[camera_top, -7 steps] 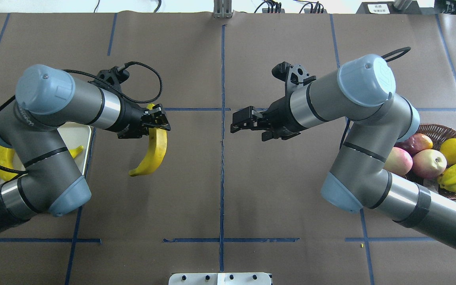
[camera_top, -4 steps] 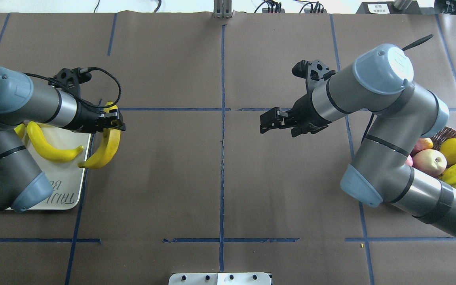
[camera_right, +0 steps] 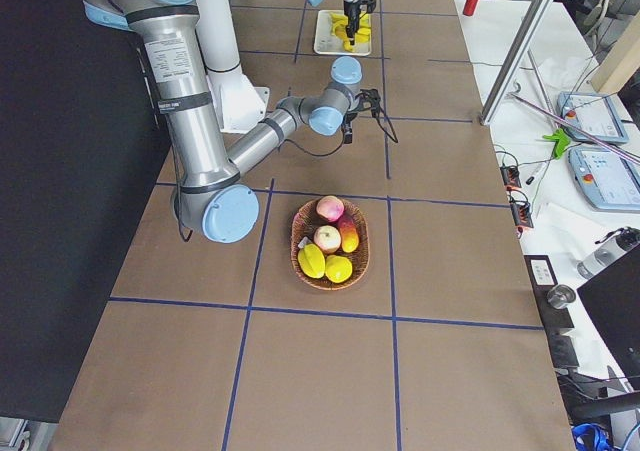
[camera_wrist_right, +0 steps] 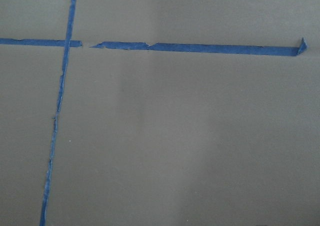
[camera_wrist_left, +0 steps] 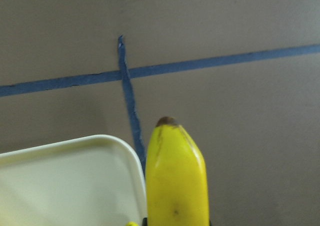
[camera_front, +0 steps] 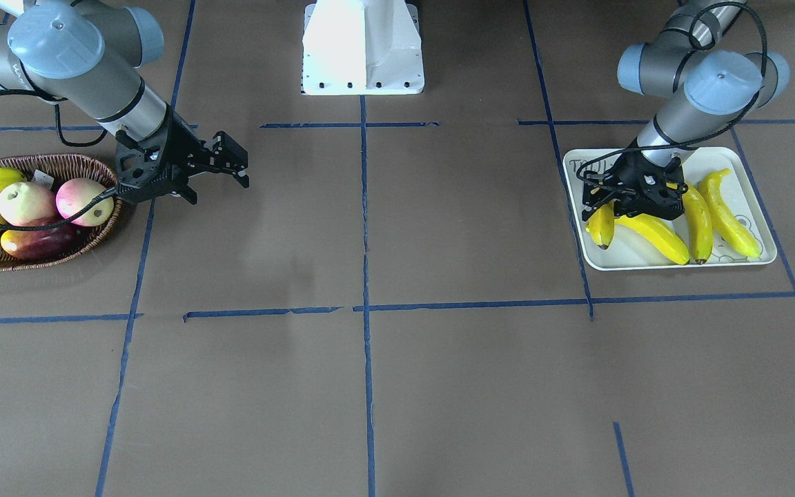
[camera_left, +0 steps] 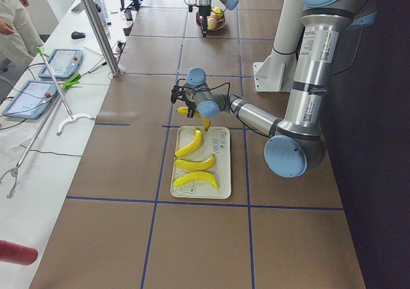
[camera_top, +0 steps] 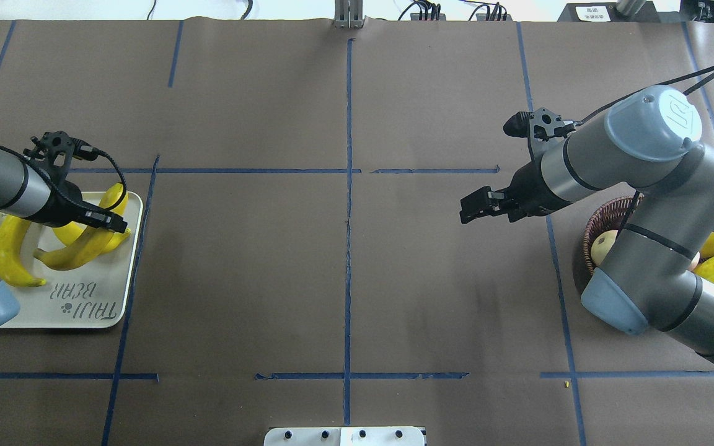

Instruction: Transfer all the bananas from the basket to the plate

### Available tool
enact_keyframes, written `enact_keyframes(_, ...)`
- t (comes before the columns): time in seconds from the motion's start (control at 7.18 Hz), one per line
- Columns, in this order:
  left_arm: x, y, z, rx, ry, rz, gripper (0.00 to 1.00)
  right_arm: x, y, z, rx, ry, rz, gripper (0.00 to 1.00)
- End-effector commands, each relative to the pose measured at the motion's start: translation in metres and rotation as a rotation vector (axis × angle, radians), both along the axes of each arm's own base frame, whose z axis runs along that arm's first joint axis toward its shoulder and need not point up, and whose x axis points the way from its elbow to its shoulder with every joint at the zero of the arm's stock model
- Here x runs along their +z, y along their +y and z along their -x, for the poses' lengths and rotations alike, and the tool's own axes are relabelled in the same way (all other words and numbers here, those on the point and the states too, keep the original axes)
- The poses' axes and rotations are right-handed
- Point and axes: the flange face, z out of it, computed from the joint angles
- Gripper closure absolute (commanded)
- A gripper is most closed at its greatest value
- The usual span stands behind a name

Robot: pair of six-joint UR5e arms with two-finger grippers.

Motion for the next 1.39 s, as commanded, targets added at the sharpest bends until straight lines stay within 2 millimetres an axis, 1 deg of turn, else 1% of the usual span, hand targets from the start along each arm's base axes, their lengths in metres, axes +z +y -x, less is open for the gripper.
enact_keyframes(0.0, 0.03, 0.023, 0.018, 0.099, -0.029, -0.033, 1.0, 0.003, 0.002, 0.0, -0.005, 0.004, -0.002, 0.0)
enact_keyframes(0.14, 0.037, 0.029, 0.021, 0.117, -0.024, -0.009, 0.96, 0.003, 0.002, 0.0, -0.004, 0.005, -0.002, 0.0)
enact_keyframes(0.28, 0.037, 0.03, 0.021, 0.118, -0.022, -0.006, 0.8, 0.003, 0.002, 0.0, -0.004, 0.005, -0.002, 0.0)
enact_keyframes(0.56, 0.021, 0.038, 0.02, 0.179, 0.044, 0.019, 0.8, 0.002, 0.003, 0.0, -0.003, 0.005, -0.002, 0.0)
enact_keyframes(0.7, 0.013, 0.037, 0.024, 0.183, 0.064, 0.019, 0.81, 0.003, 0.003, 0.0, -0.002, 0.008, -0.001, 0.0)
enact_keyframes(0.97, 0.01, 0.037, 0.028, 0.198, 0.086, 0.029, 0.84, 0.003, 0.003, 0.0, -0.001, 0.008, -0.002, 0.0)
enact_keyframes(1.25, 0.015, 0.036, 0.028, 0.233, 0.078, -0.015, 0.87, 0.003, 0.004, 0.0, -0.002, 0.007, -0.003, 0.0)
